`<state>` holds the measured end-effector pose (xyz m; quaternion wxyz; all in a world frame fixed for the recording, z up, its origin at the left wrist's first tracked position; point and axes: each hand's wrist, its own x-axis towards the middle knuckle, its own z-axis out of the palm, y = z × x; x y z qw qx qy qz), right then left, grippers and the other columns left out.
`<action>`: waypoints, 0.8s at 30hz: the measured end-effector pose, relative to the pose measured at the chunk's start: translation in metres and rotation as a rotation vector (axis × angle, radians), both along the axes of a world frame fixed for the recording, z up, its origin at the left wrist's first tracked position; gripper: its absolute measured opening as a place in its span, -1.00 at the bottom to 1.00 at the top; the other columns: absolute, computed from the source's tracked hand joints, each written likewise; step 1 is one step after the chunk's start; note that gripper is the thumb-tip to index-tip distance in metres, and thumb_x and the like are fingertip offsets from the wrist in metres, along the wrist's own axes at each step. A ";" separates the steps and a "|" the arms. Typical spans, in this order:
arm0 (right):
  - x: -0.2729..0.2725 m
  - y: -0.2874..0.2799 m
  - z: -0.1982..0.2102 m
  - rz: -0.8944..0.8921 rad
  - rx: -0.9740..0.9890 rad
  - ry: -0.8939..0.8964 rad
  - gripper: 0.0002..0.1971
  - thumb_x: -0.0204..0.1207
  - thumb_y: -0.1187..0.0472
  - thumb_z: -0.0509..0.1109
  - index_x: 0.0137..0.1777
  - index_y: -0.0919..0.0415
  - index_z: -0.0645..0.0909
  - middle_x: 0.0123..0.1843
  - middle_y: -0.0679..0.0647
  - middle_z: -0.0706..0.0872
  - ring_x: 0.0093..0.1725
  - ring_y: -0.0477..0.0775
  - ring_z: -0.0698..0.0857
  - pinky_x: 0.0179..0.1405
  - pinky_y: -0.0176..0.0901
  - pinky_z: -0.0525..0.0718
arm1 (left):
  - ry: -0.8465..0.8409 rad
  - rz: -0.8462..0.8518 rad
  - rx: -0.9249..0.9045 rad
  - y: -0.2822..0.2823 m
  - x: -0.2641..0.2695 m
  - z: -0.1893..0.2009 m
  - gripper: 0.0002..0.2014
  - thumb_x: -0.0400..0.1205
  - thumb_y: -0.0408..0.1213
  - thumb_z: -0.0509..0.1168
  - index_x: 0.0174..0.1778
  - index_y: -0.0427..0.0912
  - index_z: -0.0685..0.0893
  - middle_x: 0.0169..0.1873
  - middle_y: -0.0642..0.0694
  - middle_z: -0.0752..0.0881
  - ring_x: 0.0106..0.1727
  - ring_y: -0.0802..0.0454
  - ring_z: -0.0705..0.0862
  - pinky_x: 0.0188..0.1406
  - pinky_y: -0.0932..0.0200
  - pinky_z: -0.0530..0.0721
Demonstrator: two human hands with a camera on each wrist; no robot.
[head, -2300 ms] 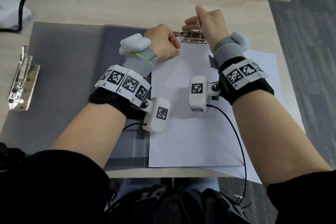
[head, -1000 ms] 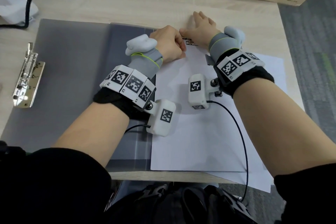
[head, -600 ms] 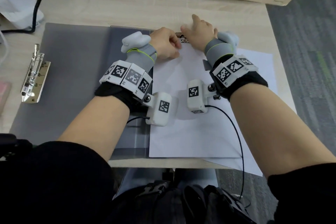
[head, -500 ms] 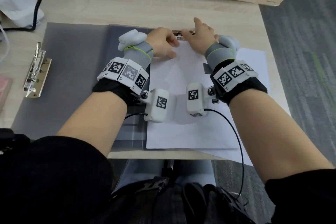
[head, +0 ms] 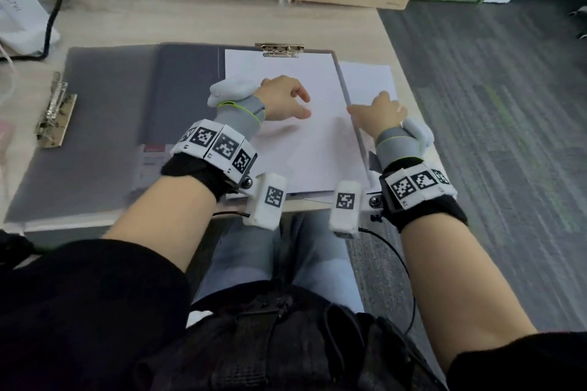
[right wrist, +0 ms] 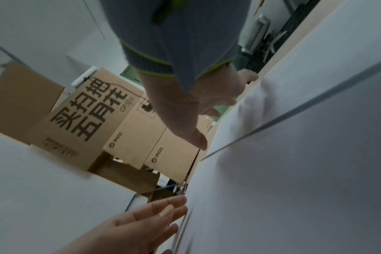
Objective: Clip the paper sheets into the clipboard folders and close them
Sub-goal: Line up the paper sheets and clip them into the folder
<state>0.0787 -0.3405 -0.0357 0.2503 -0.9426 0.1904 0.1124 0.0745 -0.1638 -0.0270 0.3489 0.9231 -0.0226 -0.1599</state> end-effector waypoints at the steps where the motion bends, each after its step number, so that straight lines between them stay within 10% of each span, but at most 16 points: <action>1: -0.007 -0.008 -0.002 -0.029 -0.006 0.024 -0.34 0.56 0.00 0.26 0.56 0.33 0.18 0.55 0.35 0.30 0.57 0.33 0.23 0.52 0.08 0.23 | 0.006 -0.024 -0.018 -0.007 -0.006 -0.001 -0.70 0.53 -0.18 0.39 0.18 -0.08 0.65 0.37 -0.11 0.58 0.50 -0.08 0.44 0.52 -0.02 0.40; 8: -0.041 -0.042 -0.001 -0.117 0.074 -0.017 -0.39 0.56 0.06 0.31 0.50 0.39 0.26 0.52 0.32 0.42 0.48 0.34 0.43 0.42 0.07 0.42 | 0.020 -0.092 -0.124 -0.027 -0.035 -0.006 -0.71 0.56 -0.29 0.36 0.20 -0.23 0.65 0.38 -0.13 0.59 0.47 0.03 0.51 0.38 0.23 0.41; 14: -0.060 -0.053 -0.003 -0.197 0.371 -0.099 -0.53 0.54 0.22 0.37 0.42 0.38 0.47 0.39 0.25 0.62 0.19 0.18 0.62 -0.11 -0.23 0.52 | -0.048 -0.019 -0.159 -0.031 -0.046 -0.012 -0.71 0.55 -0.40 0.35 0.19 -0.32 0.66 0.36 -0.14 0.62 0.44 0.00 0.54 0.28 0.32 0.40; 18: -0.069 -0.048 -0.003 -0.197 0.489 -0.145 -0.61 0.43 0.32 0.44 0.27 0.36 0.60 0.25 0.28 0.72 0.23 0.29 0.70 0.25 0.05 0.66 | -0.047 0.007 -0.216 -0.032 -0.048 -0.013 -0.71 0.55 -0.46 0.34 0.19 -0.38 0.65 0.39 -0.16 0.59 0.43 -0.01 0.55 -0.04 0.53 0.53; 21: -0.070 -0.047 -0.004 -0.166 0.492 -0.183 -0.67 0.41 0.42 0.40 0.20 0.37 0.64 0.16 0.29 0.75 0.14 0.26 0.71 0.21 0.05 0.68 | -0.080 0.013 -0.171 -0.033 -0.047 -0.016 -0.73 0.53 -0.43 0.36 0.16 -0.32 0.68 0.40 -0.12 0.57 0.45 -0.01 0.53 0.34 0.24 0.51; 24: -0.071 -0.047 0.003 -0.133 0.398 -0.243 -0.89 0.41 0.47 0.31 -0.13 0.36 0.65 -0.20 0.22 0.63 -0.17 0.14 0.55 -0.28 -0.21 0.53 | -0.084 0.038 -0.203 -0.034 -0.047 -0.017 -0.73 0.52 -0.45 0.36 0.15 -0.35 0.68 0.38 -0.15 0.59 0.42 -0.04 0.56 0.44 0.09 0.50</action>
